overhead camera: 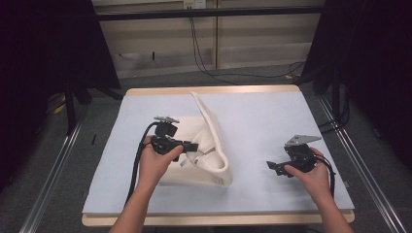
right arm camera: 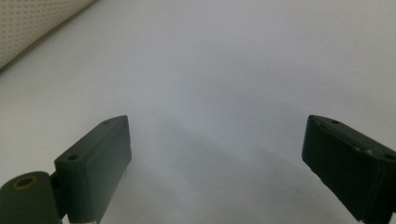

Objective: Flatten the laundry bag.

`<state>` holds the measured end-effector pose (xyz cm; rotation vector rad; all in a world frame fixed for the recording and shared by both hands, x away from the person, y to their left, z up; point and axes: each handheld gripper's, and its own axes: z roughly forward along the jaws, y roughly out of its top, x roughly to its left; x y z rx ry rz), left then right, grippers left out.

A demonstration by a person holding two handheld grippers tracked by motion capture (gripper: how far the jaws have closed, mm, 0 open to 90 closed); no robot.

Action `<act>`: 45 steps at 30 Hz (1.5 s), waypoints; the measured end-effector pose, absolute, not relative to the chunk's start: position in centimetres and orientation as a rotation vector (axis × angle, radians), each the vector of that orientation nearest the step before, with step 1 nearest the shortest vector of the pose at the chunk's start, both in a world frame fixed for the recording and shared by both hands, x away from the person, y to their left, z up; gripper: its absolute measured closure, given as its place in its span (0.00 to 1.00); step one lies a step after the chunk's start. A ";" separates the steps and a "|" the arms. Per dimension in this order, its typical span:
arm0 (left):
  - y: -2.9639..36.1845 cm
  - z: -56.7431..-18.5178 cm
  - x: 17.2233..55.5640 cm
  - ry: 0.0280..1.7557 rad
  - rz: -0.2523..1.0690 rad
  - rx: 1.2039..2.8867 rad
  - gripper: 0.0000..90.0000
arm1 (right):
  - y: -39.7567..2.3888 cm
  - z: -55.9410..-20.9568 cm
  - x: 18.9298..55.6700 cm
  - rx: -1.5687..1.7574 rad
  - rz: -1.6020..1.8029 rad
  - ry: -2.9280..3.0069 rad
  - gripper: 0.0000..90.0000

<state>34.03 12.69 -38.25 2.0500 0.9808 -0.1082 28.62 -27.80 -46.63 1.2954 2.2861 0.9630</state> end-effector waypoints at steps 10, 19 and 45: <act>11.7 -38.5 34.2 0.965 -0.114 2.053 0.85 | -28.0 -46.6 28.6 1.296 0.960 2.282 0.08; 11.1 -38.6 34.2 0.965 -0.111 2.051 0.76 | -28.3 -46.6 28.5 1.307 0.962 2.273 0.08; 10.8 -38.7 34.5 0.932 -0.123 2.034 0.27 | -29.8 -46.5 27.6 1.342 0.959 2.243 0.08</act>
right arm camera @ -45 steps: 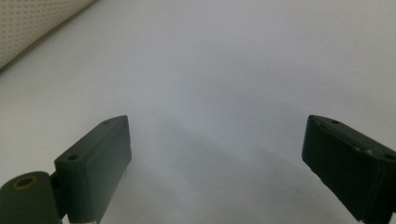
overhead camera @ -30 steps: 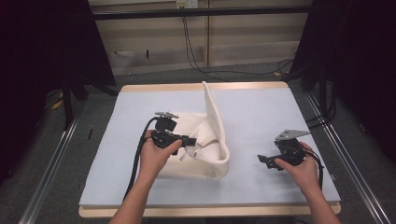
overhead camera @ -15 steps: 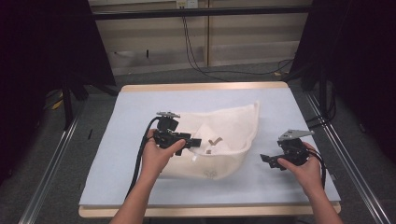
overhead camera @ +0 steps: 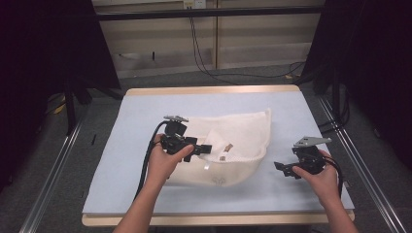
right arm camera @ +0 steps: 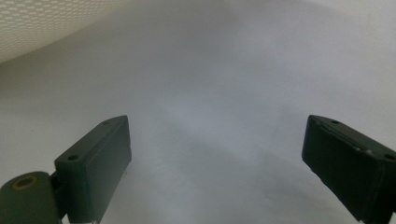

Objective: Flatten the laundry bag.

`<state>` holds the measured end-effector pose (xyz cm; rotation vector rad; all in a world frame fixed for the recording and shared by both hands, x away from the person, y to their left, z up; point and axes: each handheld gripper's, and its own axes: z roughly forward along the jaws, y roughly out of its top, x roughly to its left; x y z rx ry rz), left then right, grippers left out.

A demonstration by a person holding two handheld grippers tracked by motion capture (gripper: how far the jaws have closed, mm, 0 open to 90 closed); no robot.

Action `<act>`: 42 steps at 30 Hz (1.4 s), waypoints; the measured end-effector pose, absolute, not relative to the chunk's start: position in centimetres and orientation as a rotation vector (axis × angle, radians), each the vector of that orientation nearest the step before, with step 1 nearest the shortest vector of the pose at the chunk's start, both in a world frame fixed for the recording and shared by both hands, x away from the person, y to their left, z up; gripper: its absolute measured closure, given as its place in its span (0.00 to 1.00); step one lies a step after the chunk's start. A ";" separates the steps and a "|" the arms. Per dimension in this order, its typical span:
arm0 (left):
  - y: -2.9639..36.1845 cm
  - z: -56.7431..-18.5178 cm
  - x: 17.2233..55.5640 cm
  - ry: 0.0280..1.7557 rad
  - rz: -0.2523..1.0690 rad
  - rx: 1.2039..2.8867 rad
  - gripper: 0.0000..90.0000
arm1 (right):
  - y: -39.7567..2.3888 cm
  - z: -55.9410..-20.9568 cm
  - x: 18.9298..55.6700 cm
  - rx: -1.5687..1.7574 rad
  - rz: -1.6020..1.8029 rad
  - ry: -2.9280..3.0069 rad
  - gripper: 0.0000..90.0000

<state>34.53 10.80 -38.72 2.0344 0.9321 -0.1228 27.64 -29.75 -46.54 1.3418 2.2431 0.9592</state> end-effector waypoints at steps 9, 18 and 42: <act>11.7 -38.6 34.6 0.940 -0.110 2.036 0.21 | -29.9 -46.5 27.4 1.355 0.947 2.238 0.08; 12.1 -38.9 34.5 0.935 -0.129 2.053 0.16 | -30.0 -46.5 27.4 1.361 0.943 2.242 0.08; 15.8 -41.7 35.2 1.045 -0.005 2.109 0.15 | -30.3 -46.8 27.3 1.351 0.944 2.267 0.10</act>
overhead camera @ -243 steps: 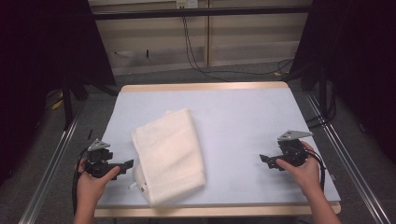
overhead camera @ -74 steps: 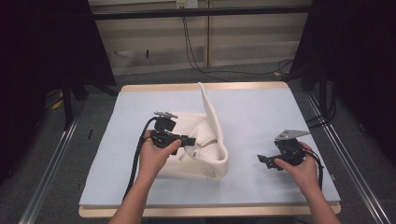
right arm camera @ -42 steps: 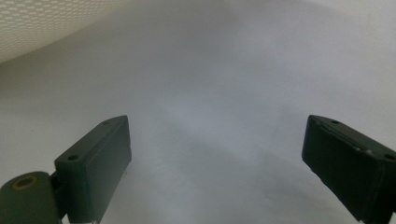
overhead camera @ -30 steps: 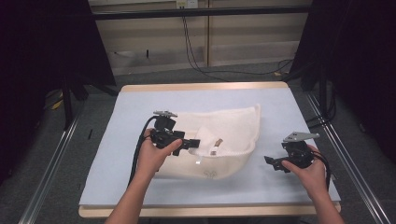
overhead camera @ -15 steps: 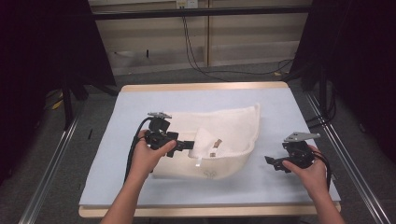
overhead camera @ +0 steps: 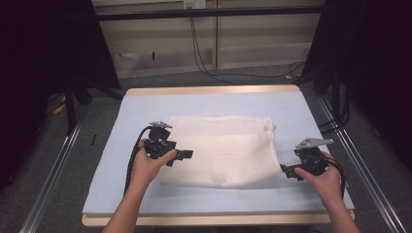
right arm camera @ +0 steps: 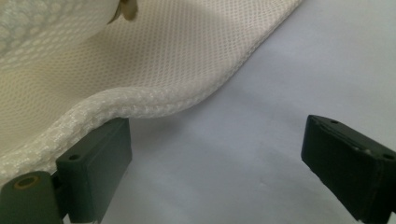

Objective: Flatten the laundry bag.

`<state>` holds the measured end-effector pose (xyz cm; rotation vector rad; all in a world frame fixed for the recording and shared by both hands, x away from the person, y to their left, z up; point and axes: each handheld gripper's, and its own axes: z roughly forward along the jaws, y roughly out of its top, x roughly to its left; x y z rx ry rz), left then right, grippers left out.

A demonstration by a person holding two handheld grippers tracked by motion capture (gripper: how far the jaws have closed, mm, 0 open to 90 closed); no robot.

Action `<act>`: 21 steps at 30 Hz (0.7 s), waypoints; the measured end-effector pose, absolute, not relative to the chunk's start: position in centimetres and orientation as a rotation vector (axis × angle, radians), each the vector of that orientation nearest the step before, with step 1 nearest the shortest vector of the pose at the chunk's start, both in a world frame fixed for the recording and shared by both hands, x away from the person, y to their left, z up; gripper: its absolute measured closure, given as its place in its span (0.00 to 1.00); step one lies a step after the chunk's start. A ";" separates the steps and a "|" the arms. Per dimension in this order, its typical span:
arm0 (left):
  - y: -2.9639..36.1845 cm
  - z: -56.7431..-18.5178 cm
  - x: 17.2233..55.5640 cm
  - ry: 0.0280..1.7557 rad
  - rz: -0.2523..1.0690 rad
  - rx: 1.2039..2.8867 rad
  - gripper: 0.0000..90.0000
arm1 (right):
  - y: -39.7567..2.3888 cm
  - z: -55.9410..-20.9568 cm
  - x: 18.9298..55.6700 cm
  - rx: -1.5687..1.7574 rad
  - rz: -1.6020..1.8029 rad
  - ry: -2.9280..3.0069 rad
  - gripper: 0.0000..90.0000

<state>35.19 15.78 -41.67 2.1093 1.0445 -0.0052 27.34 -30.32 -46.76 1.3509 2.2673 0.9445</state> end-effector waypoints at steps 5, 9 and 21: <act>16.9 -42.6 35.5 1.090 0.038 2.132 0.16 | -30.5 -46.7 27.1 1.328 0.958 2.311 0.12; 17.8 -43.2 35.7 1.102 0.034 2.133 0.18 | -30.7 -46.7 26.8 1.330 0.941 2.325 0.12; 19.0 -44.6 35.7 1.139 0.108 2.174 0.28 | -30.8 -46.5 25.1 1.261 0.936 2.403 0.24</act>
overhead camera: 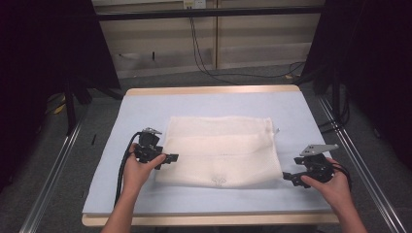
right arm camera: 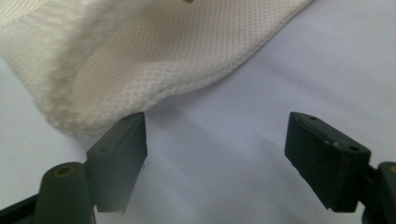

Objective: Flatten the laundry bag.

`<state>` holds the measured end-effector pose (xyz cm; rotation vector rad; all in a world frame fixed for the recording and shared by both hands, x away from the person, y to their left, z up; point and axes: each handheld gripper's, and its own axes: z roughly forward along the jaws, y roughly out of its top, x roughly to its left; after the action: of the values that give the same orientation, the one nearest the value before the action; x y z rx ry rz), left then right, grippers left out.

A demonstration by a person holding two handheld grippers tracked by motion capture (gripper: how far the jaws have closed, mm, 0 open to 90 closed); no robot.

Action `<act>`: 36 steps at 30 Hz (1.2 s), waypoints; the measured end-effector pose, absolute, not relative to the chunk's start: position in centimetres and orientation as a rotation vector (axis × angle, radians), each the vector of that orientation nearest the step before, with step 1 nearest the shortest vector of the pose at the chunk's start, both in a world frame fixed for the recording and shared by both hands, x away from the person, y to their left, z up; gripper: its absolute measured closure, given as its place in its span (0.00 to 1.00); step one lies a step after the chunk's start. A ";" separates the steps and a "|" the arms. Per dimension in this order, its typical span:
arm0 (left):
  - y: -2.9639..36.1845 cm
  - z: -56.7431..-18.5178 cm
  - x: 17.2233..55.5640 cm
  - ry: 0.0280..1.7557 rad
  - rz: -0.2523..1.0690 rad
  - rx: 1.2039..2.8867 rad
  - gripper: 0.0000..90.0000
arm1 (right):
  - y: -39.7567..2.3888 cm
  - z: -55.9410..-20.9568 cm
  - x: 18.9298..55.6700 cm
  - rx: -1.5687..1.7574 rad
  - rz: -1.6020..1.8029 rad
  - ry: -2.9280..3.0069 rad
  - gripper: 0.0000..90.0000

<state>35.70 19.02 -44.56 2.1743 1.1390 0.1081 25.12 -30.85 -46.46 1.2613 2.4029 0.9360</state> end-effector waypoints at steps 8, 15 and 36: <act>20.3 -45.6 36.2 1.193 0.073 2.159 0.31 | -31.3 -46.4 23.9 1.212 0.961 2.471 0.26; 20.0 -45.9 36.2 1.187 0.040 2.159 0.37 | -30.5 -45.9 23.0 1.165 1.034 2.528 0.38; 19.9 -46.0 36.5 1.225 0.170 2.147 0.86 | -28.0 -46.8 24.4 1.088 1.044 2.507 0.93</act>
<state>36.48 19.87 -46.05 2.1469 1.2252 0.1698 24.44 -27.97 -46.76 1.0879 2.5068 1.0442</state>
